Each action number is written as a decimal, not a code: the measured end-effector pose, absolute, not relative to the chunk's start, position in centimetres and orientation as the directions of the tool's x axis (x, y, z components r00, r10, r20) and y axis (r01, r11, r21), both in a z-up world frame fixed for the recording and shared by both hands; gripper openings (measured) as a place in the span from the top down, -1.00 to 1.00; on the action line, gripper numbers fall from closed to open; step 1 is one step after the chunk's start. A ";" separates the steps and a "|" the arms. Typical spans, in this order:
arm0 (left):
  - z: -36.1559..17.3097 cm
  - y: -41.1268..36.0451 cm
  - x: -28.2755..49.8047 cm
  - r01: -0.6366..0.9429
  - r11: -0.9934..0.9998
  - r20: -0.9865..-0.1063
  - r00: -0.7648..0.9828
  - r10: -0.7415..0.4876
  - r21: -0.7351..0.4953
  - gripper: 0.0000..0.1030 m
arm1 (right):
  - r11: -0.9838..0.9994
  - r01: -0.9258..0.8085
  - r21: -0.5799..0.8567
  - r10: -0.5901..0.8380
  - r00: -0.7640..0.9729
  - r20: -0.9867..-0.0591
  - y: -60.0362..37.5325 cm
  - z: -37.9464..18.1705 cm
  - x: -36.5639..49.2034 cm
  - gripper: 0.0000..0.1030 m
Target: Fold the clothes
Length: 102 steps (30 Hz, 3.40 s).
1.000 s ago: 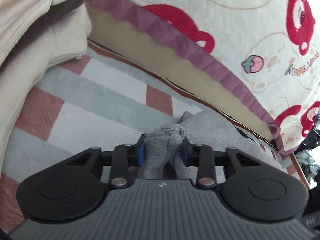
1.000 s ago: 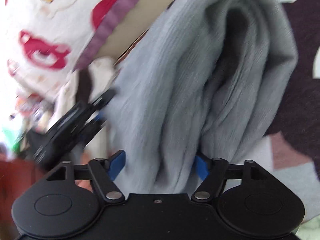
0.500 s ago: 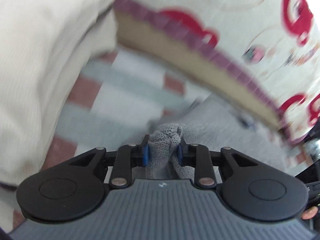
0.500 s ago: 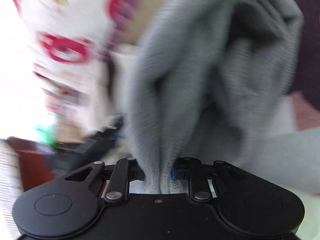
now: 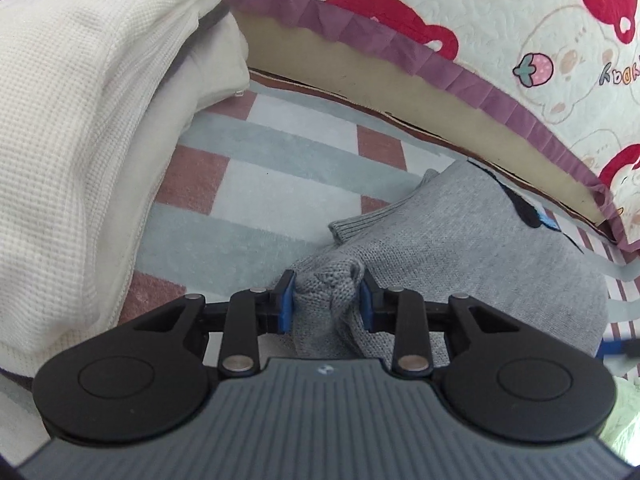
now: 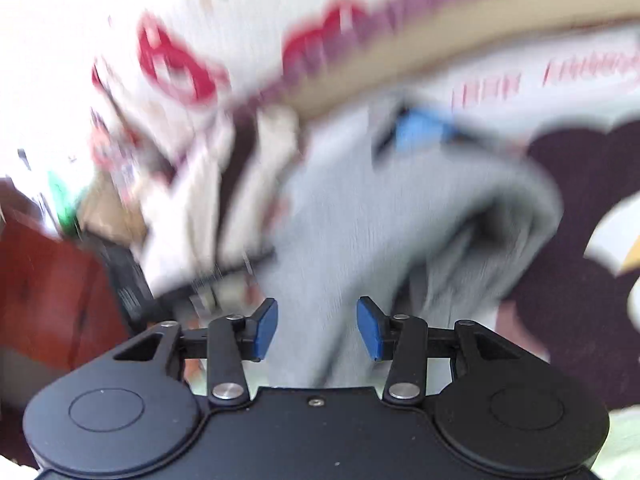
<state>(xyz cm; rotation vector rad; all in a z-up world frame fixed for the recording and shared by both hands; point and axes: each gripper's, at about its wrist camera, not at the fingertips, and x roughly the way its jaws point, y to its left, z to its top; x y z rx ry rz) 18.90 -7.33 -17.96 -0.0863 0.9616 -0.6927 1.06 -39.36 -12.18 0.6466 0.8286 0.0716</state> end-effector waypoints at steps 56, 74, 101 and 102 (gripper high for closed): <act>-14.1 -9.4 8.2 0.745 0.540 -0.674 0.168 -0.720 -0.391 0.75 | 0.747 -0.021 0.665 0.562 0.555 -0.614 -35.0 -17.2 0.1 0.75; -16.6 -2.2 16.5 0.238 0.608 -0.556 0.255 -0.791 -0.757 0.19 | 0.594 0.144 0.791 0.558 0.636 -0.534 -34.8 -12.0 -0.7 -0.30; -16.4 -5.0 16.2 0.330 0.814 -0.659 0.477 -0.581 -0.479 0.74 | 0.809 -0.006 0.588 0.490 0.558 -0.670 -29.8 -13.8 0.5 0.75; -15.6 -5.5 15.6 0.360 0.824 -0.655 0.500 -0.566 -0.437 0.72 | 0.831 -0.018 0.556 0.467 0.565 -0.680 -29.2 -13.5 0.4 0.75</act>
